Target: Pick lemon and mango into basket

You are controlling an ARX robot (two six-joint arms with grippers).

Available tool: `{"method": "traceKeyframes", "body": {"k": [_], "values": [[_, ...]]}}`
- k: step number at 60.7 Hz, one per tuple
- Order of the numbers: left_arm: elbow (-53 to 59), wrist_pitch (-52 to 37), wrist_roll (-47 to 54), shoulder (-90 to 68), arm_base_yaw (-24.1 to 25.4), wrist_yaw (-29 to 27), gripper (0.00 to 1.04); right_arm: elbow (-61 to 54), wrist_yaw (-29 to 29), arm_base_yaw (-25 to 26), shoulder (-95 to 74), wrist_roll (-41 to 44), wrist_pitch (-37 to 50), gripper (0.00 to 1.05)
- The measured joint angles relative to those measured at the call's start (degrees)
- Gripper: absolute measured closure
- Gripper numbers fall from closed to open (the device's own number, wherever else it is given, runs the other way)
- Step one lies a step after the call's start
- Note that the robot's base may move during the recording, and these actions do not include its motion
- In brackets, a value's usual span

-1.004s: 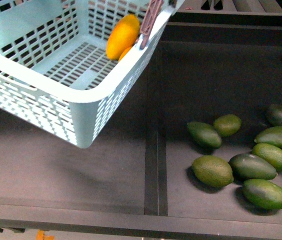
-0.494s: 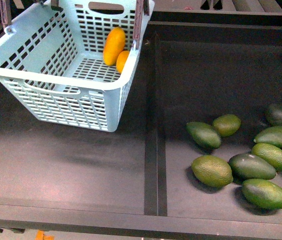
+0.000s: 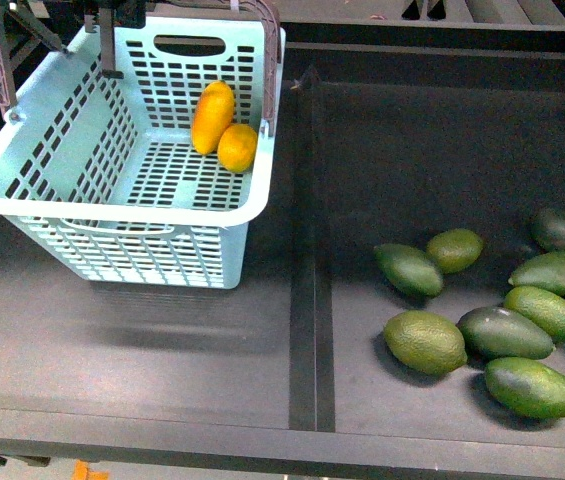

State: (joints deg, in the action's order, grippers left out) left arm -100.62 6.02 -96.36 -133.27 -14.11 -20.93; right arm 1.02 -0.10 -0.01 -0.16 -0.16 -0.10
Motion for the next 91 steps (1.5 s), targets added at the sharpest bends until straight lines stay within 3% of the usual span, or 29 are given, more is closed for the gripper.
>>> {"method": "traceKeyframes", "body": {"k": [13, 28, 30, 36, 40, 45, 51, 56, 65, 91], "values": [[5.6, 0.4, -1.3, 5.6, -0.2, -0.3, 0.55, 0.0, 0.0, 0.0, 0.0, 0.0, 0.0, 0.09], [14.4, 11.6, 4.7, 18.6, 1.0, -3.8, 0.08, 0.0, 0.0, 0.0, 0.0, 0.0, 0.0, 0.09], [15.5, 12.8, 5.7, 20.3, 1.2, -3.8, 0.06, 0.0, 0.0, 0.0, 0.0, 0.0, 0.0, 0.09], [18.6, 13.4, 10.4, 25.2, 1.4, -3.0, 0.07, 0.0, 0.0, 0.0, 0.0, 0.0, 0.0, 0.09], [28.3, -7.6, 24.8, 27.9, 2.4, 6.1, 0.19, 0.0, 0.0, 0.0, 0.0, 0.0, 0.0, 0.09], [44.7, -38.5, 55.2, 31.6, 3.6, 11.3, 0.37, 0.0, 0.0, 0.0, 0.0, 0.0, 0.0, 0.09], [57.3, -56.6, 79.5, 37.6, 5.2, 12.6, 0.56, 0.0, 0.0, 0.0, 0.0, 0.0, 0.0, 0.09], [63.8, -61.2, 88.7, 42.6, 6.7, 13.3, 0.72, 0.0, 0.0, 0.0, 0.0, 0.0, 0.0, 0.09], [73.5, -63.3, 94.0, 48.4, 7.9, 15.2, 1.01, 0.0, 0.0, 0.0, 0.0, 0.0, 0.0, 0.09], [91.0, -61.0, 95.5, 68.2, 13.8, 20.7, 1.01, 0.0, 0.0, 0.0, 0.0, 0.0, 0.0, 0.09]]}}
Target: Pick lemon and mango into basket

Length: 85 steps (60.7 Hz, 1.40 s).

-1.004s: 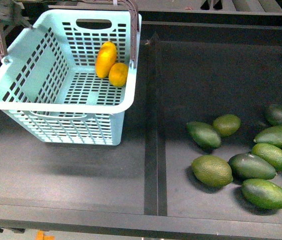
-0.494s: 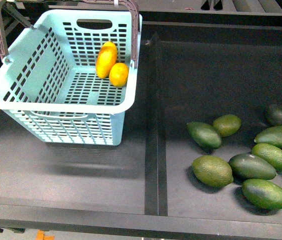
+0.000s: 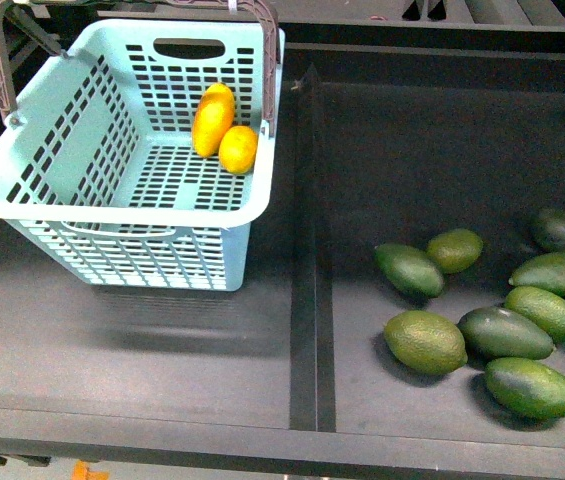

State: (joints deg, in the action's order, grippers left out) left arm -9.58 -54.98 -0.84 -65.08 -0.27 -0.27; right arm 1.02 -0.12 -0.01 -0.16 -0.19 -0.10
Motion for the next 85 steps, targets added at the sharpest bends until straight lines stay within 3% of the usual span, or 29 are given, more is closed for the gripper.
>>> {"method": "traceKeyframes", "body": {"k": [9, 57, 85], "values": [[4.5, -1.3, 0.0, 3.0, 0.0, 0.2, 1.01, 0.0, 0.0, 0.0, 0.0, 0.0, 0.0, 0.09], [8.7, 33.6, 0.2, 43.6, 0.0, 0.3, 1.01, 0.0, 0.0, 0.0, 0.0, 0.0, 0.0, 0.09], [8.7, 43.8, 0.2, 53.9, 0.0, 0.3, 1.01, 0.0, 0.0, 0.0, 0.0, 0.0, 0.0, 0.09]]}}
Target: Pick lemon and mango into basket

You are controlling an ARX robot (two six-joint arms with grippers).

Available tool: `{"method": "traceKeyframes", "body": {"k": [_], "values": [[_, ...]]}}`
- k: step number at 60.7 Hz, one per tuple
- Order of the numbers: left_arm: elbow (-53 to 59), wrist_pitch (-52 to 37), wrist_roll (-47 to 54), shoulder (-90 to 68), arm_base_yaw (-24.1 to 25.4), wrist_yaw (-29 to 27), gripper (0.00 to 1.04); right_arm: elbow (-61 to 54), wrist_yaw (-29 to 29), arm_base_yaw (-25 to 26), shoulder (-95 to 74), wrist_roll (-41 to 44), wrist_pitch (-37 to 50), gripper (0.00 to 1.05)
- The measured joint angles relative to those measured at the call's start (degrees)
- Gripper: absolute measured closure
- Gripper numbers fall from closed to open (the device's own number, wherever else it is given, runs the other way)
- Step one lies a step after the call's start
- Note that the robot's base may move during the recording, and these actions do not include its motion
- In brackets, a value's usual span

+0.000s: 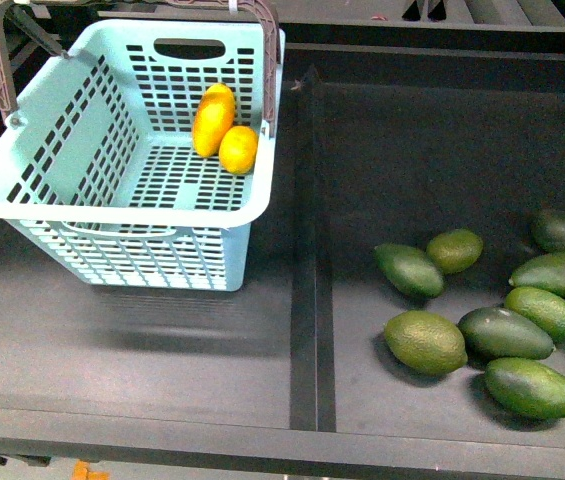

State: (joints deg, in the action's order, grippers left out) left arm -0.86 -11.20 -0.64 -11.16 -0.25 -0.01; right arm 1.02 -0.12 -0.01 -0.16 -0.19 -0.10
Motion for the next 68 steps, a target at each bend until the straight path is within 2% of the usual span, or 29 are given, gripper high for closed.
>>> {"method": "traceKeyframes", "body": {"k": [3, 7, 30, 40, 44, 49, 51, 54, 57, 68], "values": [[0.0, 1.1, 0.0, 1.1, 0.0, 0.0, 1.01, 0.0, 0.0, 0.0, 0.0, 0.0, 0.0, 0.09], [0.0, 10.6, 0.0, 9.4, 0.0, 0.0, 1.01, 0.0, 0.0, 0.0, 0.0, 0.0, 0.0, 0.09], [0.0, 11.2, 0.0, 10.8, 0.0, 0.0, 1.01, 0.0, 0.0, 0.0, 0.0, 0.0, 0.0, 0.09], [0.0, 11.2, 0.0, 10.8, 0.0, 0.0, 0.67, 0.0, 0.0, 0.0, 0.0, 0.0, 0.0, 0.09], [0.0, 11.2, 0.0, 10.8, 0.0, 0.0, 0.48, 0.0, 0.0, 0.0, 0.0, 0.0, 0.0, 0.09], [0.0, 11.2, 0.0, 10.8, 0.0, 0.0, 0.32, 0.0, 0.0, 0.0, 0.0, 0.0, 0.0, 0.09], [0.0, 11.2, 0.0, 10.8, 0.0, 0.0, 0.22, 0.0, 0.0, 0.0, 0.0, 0.0, 0.0, 0.09], [0.0, 11.2, 0.0, 10.8, 0.0, 0.0, 0.11, 0.0, 0.0, 0.0, 0.0, 0.0, 0.0, 0.09], [0.0, 11.2, 0.1, 10.8, 0.0, 0.0, 0.05, 0.0, 0.0, 0.0, 0.0, 0.0, 0.0, 0.09], [0.0, 11.2, 0.1, 10.8, 0.0, 0.0, 0.07, 0.0, 0.0, 0.0, 0.0, 0.0, 0.0, 0.09]]}}
